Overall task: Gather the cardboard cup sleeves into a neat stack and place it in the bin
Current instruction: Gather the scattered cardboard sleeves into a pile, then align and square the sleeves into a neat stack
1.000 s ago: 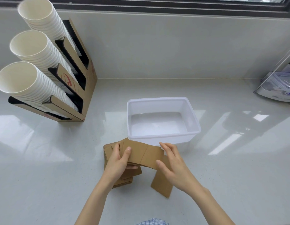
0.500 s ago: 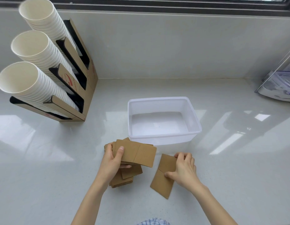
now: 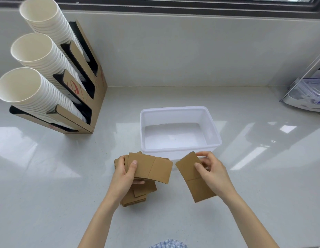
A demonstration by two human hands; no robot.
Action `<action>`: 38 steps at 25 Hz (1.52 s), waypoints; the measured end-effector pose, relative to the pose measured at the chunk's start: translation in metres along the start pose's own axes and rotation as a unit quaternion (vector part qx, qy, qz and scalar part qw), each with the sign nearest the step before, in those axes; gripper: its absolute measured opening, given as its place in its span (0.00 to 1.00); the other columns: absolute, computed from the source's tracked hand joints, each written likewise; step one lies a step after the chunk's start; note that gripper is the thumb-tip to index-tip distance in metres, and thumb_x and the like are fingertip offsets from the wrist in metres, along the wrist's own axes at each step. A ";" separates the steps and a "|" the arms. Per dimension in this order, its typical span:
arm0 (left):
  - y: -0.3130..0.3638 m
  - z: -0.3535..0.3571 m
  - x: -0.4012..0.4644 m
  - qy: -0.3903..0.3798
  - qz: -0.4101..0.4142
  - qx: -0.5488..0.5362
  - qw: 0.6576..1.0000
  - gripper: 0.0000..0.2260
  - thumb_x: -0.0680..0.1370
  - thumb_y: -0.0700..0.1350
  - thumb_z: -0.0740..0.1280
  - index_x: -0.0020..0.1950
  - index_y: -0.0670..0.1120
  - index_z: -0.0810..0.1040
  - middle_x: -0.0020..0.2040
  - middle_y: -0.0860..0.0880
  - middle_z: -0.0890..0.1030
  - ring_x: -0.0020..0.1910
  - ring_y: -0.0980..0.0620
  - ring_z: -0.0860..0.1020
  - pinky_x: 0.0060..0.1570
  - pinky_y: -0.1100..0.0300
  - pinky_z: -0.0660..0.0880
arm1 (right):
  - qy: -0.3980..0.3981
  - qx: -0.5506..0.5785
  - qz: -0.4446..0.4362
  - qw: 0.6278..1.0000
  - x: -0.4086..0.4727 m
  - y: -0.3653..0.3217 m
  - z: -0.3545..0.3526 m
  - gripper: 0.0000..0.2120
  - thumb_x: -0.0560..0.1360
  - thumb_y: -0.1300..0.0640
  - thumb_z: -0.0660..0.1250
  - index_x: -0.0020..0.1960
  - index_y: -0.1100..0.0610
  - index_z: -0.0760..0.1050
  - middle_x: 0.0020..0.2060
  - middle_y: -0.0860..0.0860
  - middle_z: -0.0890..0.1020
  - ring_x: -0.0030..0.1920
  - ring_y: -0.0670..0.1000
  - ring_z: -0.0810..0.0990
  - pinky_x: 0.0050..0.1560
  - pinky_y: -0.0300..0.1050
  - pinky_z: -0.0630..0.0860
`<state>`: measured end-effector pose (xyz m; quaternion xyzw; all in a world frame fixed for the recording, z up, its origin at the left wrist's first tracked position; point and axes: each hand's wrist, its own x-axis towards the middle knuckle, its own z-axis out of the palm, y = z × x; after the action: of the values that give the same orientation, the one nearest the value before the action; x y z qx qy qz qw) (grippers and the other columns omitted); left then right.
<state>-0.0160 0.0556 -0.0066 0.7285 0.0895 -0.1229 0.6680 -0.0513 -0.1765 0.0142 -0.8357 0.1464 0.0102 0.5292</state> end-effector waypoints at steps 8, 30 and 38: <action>0.008 0.018 -0.008 -0.077 -0.001 -0.009 0.997 0.06 0.79 0.44 0.55 0.49 0.53 0.70 0.43 0.51 0.78 0.33 0.58 0.81 0.28 0.63 0.79 | -0.097 -0.092 -0.135 0.982 0.008 -0.036 0.037 0.12 0.74 0.61 0.61 0.54 0.51 0.78 0.44 0.41 0.79 0.43 0.36 0.74 0.42 0.20 0.66; 0.004 0.040 -0.013 -0.096 0.065 0.027 0.993 0.07 0.76 0.46 0.63 0.50 0.57 0.68 0.49 0.56 0.79 0.41 0.60 0.82 0.37 0.69 0.77 | -0.121 0.138 0.065 0.981 -0.014 0.009 0.009 0.20 0.74 0.58 0.65 0.63 0.45 0.65 0.55 0.47 0.78 0.52 0.40 0.79 0.44 0.29 0.75; -0.014 0.090 -0.018 -0.105 0.141 0.152 0.973 0.09 0.76 0.38 0.62 0.51 0.50 0.66 0.45 0.54 0.77 0.43 0.66 0.74 0.41 0.79 0.68 | 0.048 0.049 0.000 0.998 -0.019 0.039 -0.014 0.17 0.73 0.66 0.64 0.49 0.43 0.70 0.45 0.43 0.81 0.45 0.35 0.79 0.44 0.22 0.72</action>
<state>-0.0427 -0.0318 -0.0220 0.8097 -0.1040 -0.1156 0.5659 -0.0814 -0.1999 -0.0110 -0.8084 0.1723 -0.0372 0.5616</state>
